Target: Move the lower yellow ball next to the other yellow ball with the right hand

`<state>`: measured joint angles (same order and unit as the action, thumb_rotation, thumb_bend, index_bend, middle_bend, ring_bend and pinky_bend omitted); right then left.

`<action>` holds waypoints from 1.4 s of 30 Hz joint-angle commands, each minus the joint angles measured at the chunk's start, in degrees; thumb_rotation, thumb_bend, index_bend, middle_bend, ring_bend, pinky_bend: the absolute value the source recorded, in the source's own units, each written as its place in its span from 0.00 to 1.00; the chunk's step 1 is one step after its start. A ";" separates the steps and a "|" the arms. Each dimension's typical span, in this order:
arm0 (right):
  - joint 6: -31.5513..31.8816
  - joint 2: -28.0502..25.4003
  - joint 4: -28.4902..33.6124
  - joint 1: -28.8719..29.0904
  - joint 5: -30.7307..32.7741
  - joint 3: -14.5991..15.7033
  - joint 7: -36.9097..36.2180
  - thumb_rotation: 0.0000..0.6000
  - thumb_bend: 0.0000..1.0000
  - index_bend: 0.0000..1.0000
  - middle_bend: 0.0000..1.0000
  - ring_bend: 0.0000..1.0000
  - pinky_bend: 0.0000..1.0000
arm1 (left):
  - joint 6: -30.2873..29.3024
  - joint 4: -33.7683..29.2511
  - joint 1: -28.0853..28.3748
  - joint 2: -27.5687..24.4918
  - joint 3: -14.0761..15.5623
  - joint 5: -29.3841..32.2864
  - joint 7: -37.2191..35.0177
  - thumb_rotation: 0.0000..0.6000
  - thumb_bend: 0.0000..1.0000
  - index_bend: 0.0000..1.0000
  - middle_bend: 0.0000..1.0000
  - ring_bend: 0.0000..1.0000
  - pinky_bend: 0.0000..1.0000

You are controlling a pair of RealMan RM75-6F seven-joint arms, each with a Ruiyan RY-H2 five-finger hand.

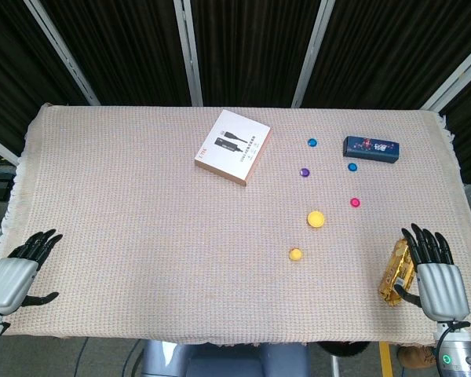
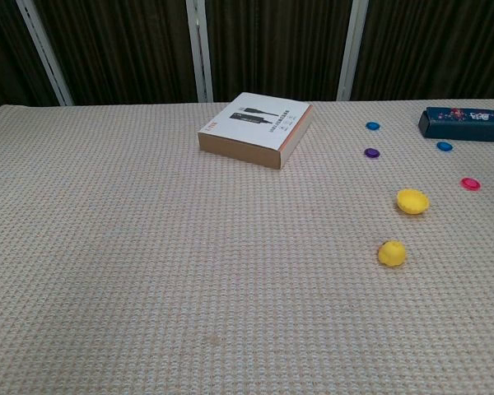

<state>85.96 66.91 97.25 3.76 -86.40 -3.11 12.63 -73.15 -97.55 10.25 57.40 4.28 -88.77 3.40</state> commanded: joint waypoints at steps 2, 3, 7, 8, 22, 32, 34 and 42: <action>-0.12 -0.06 0.13 -0.01 0.09 0.04 -0.10 1.00 0.00 0.00 0.00 0.00 0.00 | 0.05 -0.08 0.00 -0.06 0.04 0.00 -0.02 1.00 0.00 0.00 0.00 0.00 0.22; -0.17 -0.09 0.16 -0.01 0.11 0.07 -0.13 1.00 0.00 0.00 0.00 0.00 0.00 | 0.06 -0.11 0.00 -0.09 0.06 -0.01 -0.03 1.00 0.00 0.00 0.00 0.00 0.22; -0.39 -0.31 0.34 -0.09 0.35 0.15 -0.43 1.00 0.00 0.00 0.00 0.00 0.00 | 0.03 -0.42 -0.04 -0.34 0.16 -0.10 -0.06 1.00 0.00 0.00 0.00 0.00 0.22; -0.40 -0.35 0.44 -0.10 0.35 0.15 -0.52 1.00 0.00 0.00 0.00 0.00 0.00 | -0.04 -0.46 -0.07 -0.39 0.18 -0.14 -0.04 1.00 0.00 0.00 0.00 0.00 0.22; -0.21 -0.02 0.26 0.09 -0.08 -0.06 -1.02 1.00 0.00 0.00 0.00 0.00 0.00 | 0.63 -0.59 0.01 -0.57 0.35 0.26 -0.52 1.00 0.00 0.00 0.00 0.00 0.22; 0.41 0.15 -0.12 -0.08 -0.53 -0.13 -1.67 1.00 0.00 0.00 0.00 0.00 0.00 | 0.42 -0.72 -0.04 -0.54 0.28 0.20 -0.29 1.00 0.00 0.00 0.00 0.00 0.22; 0.61 0.29 -0.27 -0.11 -0.67 -0.17 -1.59 1.00 0.00 0.00 0.00 0.00 0.00 | 0.41 -0.64 -0.02 -0.54 0.29 0.13 -0.35 1.00 0.00 0.00 0.00 0.00 0.22; 1.05 1.02 0.19 0.49 -0.96 -1.18 -2.10 1.00 0.00 0.04 0.00 0.00 0.00 | 0.14 -0.69 -0.09 -0.52 0.20 0.05 -0.33 1.00 0.00 0.00 0.00 0.00 0.22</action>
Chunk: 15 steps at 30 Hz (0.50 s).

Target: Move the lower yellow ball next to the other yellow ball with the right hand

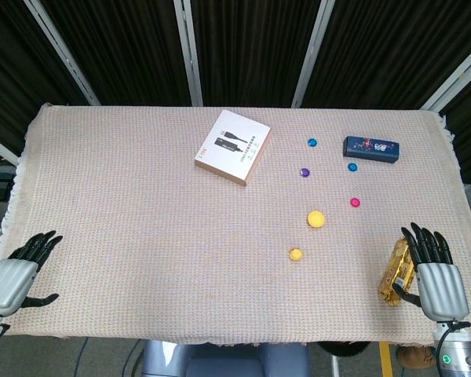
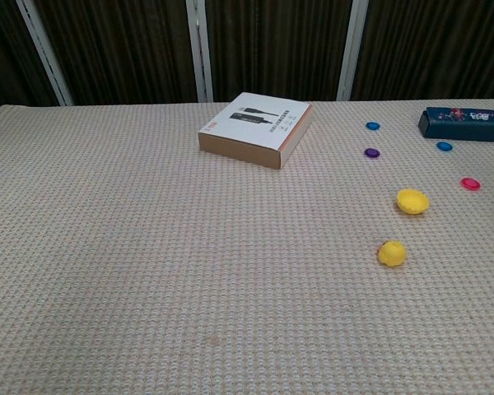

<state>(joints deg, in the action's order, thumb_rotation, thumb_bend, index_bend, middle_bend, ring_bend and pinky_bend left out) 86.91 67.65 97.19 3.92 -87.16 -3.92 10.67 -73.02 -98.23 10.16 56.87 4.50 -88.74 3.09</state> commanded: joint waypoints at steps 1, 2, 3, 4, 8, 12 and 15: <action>0.03 0.47 0.46 0.63 -0.49 -0.55 -0.14 1.00 0.00 0.06 0.00 0.00 0.00 | -0.01 0.00 0.00 0.00 -0.04 0.06 -0.02 1.00 0.00 0.00 0.00 0.00 0.22; -0.08 0.57 0.53 0.90 -0.87 -0.61 -0.02 1.00 0.00 0.07 0.00 0.00 0.00 | -0.03 0.01 0.00 0.00 -0.06 0.07 0.01 1.00 0.00 0.00 0.00 0.00 0.22; -0.16 0.71 0.51 1.15 -1.21 -0.68 0.20 1.00 0.00 0.08 0.00 0.00 0.00 | -0.06 -0.01 -0.01 -0.01 -0.08 0.08 0.03 1.00 0.00 0.00 0.00 0.00 0.22; -0.38 1.04 0.49 1.56 -1.59 -0.80 0.56 1.00 0.00 0.08 0.00 0.00 0.00 | -0.08 -0.05 -0.01 0.01 -0.09 0.09 0.04 1.00 0.00 0.00 0.00 0.00 0.22; -2.44 2.14 0.91 3.16 -1.81 -1.04 2.81 1.00 0.00 0.09 0.00 0.00 0.00 | -0.12 -0.03 0.00 0.03 -0.10 -0.01 0.07 1.00 0.00 0.00 0.00 0.00 0.22; -6.59 3.97 1.66 5.51 -0.56 -1.18 6.89 1.00 0.00 0.10 0.00 0.00 0.00 | -0.16 0.06 -0.04 0.04 -0.14 0.10 -0.22 1.00 0.00 0.00 0.00 0.00 0.22; -9.49 5.92 2.17 7.30 0.86 -1.57 9.71 1.00 0.00 0.12 0.00 0.00 0.00 | -0.31 0.09 -0.08 0.03 -0.16 0.00 -0.33 1.00 0.00 0.00 0.00 0.00 0.22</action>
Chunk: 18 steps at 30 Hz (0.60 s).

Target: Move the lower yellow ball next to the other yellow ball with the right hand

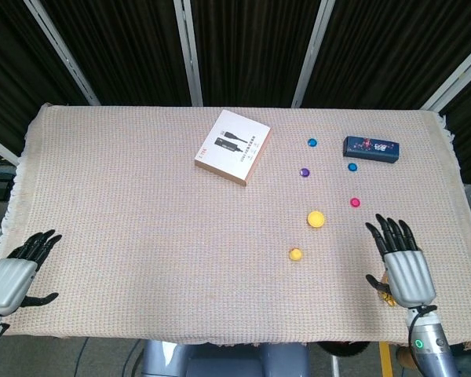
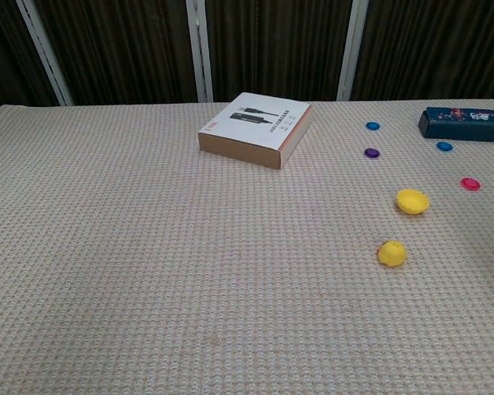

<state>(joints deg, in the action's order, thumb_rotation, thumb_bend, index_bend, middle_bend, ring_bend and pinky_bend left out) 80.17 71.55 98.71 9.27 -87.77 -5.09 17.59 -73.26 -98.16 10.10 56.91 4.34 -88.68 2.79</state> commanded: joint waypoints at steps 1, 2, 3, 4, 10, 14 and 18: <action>-3.80 3.04 0.73 2.75 1.99 -0.66 4.08 1.00 0.00 0.13 0.00 0.00 0.00 | -0.12 0.04 -0.03 0.00 0.00 -0.13 -0.03 1.00 0.00 0.00 0.00 0.00 0.22; -4.47 3.83 0.71 3.32 2.33 -0.88 4.97 1.00 0.00 0.14 0.00 0.00 0.00 | -0.14 0.07 -0.03 0.02 0.00 -0.17 -0.04 1.00 0.00 0.00 0.00 0.00 0.22; -5.06 4.59 0.69 3.84 2.70 -1.08 5.81 1.00 0.00 0.15 0.00 0.00 0.00 | -0.16 0.08 -0.03 0.03 0.00 -0.21 -0.05 1.00 0.00 0.00 0.00 0.00 0.22; -6.02 5.77 0.63 4.64 3.41 -1.42 7.05 1.00 0.00 0.16 0.00 0.00 0.00 | -0.17 0.10 -0.03 0.05 0.02 -0.25 -0.09 1.00 0.00 0.00 0.00 0.00 0.22; -9.09 11.03 0.57 7.70 8.46 -3.69 12.04 1.00 0.00 0.19 0.00 0.00 0.00 | -0.25 0.27 -0.04 0.15 -0.01 -0.34 -0.36 1.00 0.00 0.00 0.00 0.00 0.22; -10.04 14.06 0.16 9.04 11.99 -4.59 15.06 1.00 0.00 0.21 0.00 0.00 0.00 | -0.48 0.37 -0.11 0.21 -0.08 -0.36 -0.56 1.00 0.00 0.00 0.00 0.00 0.22; -10.45 16.29 -0.24 9.76 15.18 -5.03 16.91 1.00 0.00 0.23 0.00 0.00 0.00 | -1.11 0.55 -0.31 0.57 -0.58 0.22 -0.41 1.00 0.00 0.00 0.00 0.00 0.22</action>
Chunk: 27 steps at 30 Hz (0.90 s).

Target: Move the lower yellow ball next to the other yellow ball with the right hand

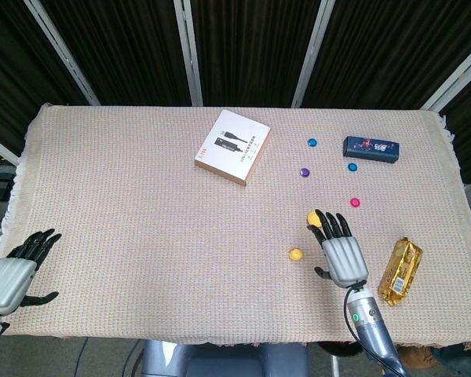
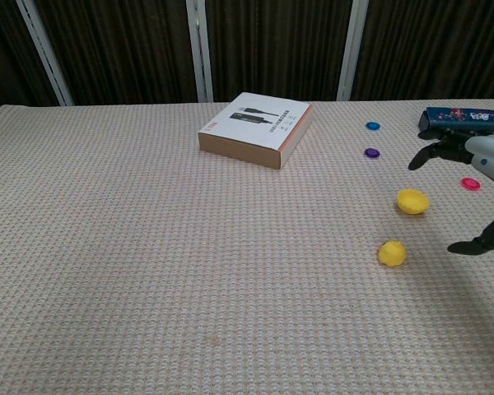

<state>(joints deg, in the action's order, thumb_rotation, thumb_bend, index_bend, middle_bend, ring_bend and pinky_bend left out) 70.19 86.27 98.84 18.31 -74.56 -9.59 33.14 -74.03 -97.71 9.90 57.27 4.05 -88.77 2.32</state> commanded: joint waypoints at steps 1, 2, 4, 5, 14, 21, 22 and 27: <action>-0.50 2.27 -0.67 0.94 2.77 -0.61 1.80 1.00 0.01 0.23 0.00 0.00 0.00 | -0.70 0.20 -0.23 0.46 -0.56 0.61 -0.06 1.00 0.00 0.00 0.00 0.00 0.22; -0.51 2.68 -0.95 1.07 3.17 -0.62 2.02 1.00 0.02 0.24 0.00 0.00 0.00 | -0.85 0.25 -0.29 0.61 -0.67 0.73 -0.18 1.00 0.00 0.00 0.00 0.00 0.22; -0.60 3.58 -1.76 1.36 4.04 -0.47 2.53 1.00 0.04 0.25 0.00 0.00 0.00 | -0.77 0.43 -0.27 0.74 -0.62 0.66 -0.32 1.00 0.00 0.00 0.00 0.00 0.22; -0.63 4.03 -2.24 1.48 4.48 -0.34 2.69 1.00 0.05 0.25 0.00 0.00 0.00 | -0.60 0.55 -0.20 0.74 -0.51 0.48 -0.25 1.00 0.00 0.00 0.00 0.00 0.22; -0.97 8.88 -5.45 2.49 8.36 -0.11 3.37 1.00 0.10 0.28 0.00 0.00 0.00 | -0.03 0.44 0.13 0.70 -0.51 0.44 -0.36 1.00 0.00 0.00 0.00 0.00 0.22; -0.51 11.87 -7.07 3.91 9.94 -0.39 6.00 1.00 0.14 0.30 0.00 0.00 0.00 | 0.02 0.32 0.10 0.66 -0.48 0.55 -0.30 1.00 0.00 0.00 0.00 0.00 0.22; -0.45 12.20 -7.30 4.14 10.18 -0.47 6.32 1.00 0.15 0.30 0.00 0.00 0.00 | 0.04 0.35 0.11 0.66 -0.52 0.63 -0.37 1.00 0.00 0.00 0.00 0.00 0.22; -0.56 13.44 -8.32 5.21 11.24 -0.90 7.35 1.00 0.17 0.32 0.00 0.00 0.00 | 0.18 0.37 0.18 0.60 -0.46 0.51 -0.58 1.00 0.00 0.00 0.00 0.00 0.22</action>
<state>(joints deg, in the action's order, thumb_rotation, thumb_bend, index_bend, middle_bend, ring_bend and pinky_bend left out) 69.68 99.52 90.70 23.33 -63.48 -10.38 40.34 -73.86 -97.35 10.07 57.88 3.58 -88.24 1.75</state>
